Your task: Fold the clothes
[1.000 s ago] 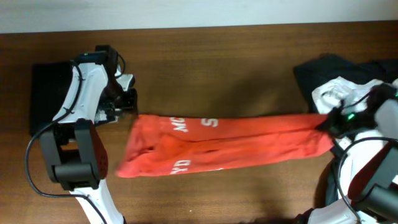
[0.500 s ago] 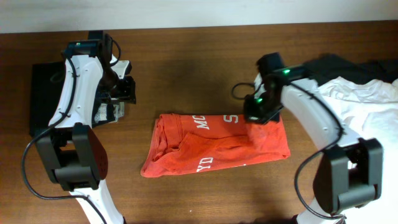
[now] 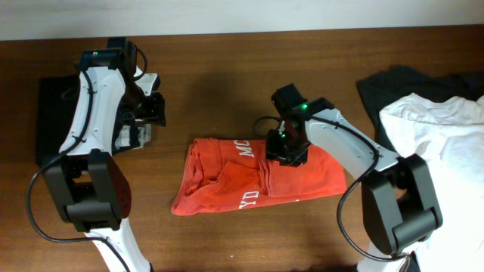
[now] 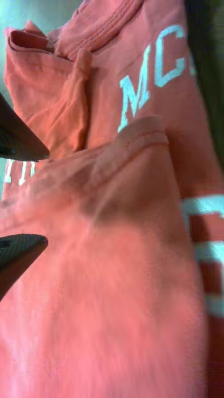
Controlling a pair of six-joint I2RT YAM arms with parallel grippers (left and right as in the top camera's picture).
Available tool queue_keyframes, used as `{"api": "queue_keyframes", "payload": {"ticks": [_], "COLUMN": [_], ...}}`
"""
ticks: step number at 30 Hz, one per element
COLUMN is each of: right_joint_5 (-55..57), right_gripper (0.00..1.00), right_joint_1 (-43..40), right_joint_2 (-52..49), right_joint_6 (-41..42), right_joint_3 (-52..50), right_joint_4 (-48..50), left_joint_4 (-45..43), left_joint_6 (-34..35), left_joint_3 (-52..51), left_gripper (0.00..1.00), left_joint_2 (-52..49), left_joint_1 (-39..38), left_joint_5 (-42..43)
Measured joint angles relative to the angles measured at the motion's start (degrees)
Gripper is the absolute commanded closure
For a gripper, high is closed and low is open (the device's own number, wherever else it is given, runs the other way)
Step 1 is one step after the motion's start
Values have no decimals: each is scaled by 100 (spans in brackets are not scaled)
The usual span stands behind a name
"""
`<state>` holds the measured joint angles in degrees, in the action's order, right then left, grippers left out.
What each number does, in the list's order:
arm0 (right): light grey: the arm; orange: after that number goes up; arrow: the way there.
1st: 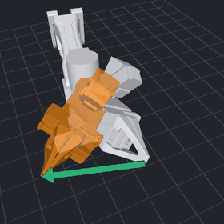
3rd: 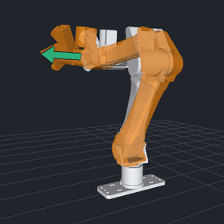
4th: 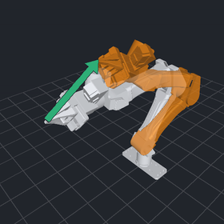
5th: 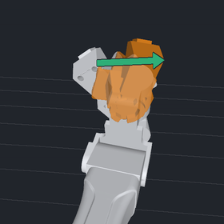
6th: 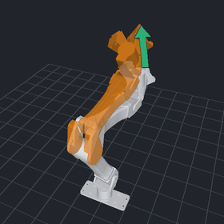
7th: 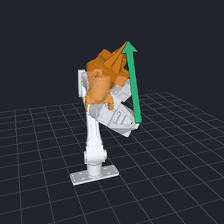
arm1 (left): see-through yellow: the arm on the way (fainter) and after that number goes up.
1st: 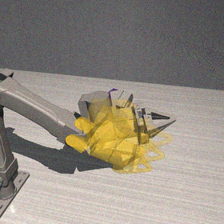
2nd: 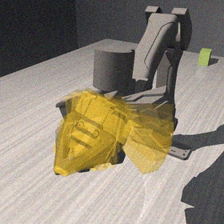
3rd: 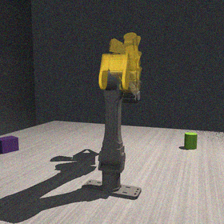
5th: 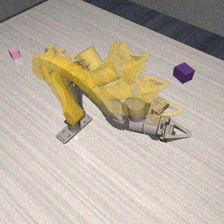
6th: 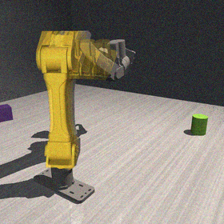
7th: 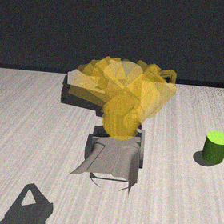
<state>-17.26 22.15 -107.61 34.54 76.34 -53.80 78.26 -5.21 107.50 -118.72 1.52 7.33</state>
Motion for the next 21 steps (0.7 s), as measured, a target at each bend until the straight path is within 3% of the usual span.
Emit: {"api": "queue_keyframes", "payload": {"ticks": [1,5,10,13,16,21], "right_joint_5": [57,94,-492,-568,-599,-603], "right_gripper": [86,83,81,81,81,81], "right_joint_1": [-203,-901,-208,-219,-219,-219], "right_joint_2": [111,164,136,136,136,136], "right_joint_6": [-48,-138,-164,-155,-160,-162], "right_joint_3": [0,-31,-1176,-1207,-1207,-1209], "right_joint_4": [-52,-358,791,863,918,918], "left_joint_4": [0,57,236,-221,-962,-1475], "left_joint_6": [0,-17,-212,-234,-273,-533], "left_joint_3": [0,0,-216,-1327,-2599,-3637], "left_gripper": [43,36,35,30,18,13], "left_joint_2": [0,0,22,72,76,372], "left_joint_1": [0,0,-284,-369,-361,-343], "left_joint_5": [0,361,901,1095,1467,2245]}}
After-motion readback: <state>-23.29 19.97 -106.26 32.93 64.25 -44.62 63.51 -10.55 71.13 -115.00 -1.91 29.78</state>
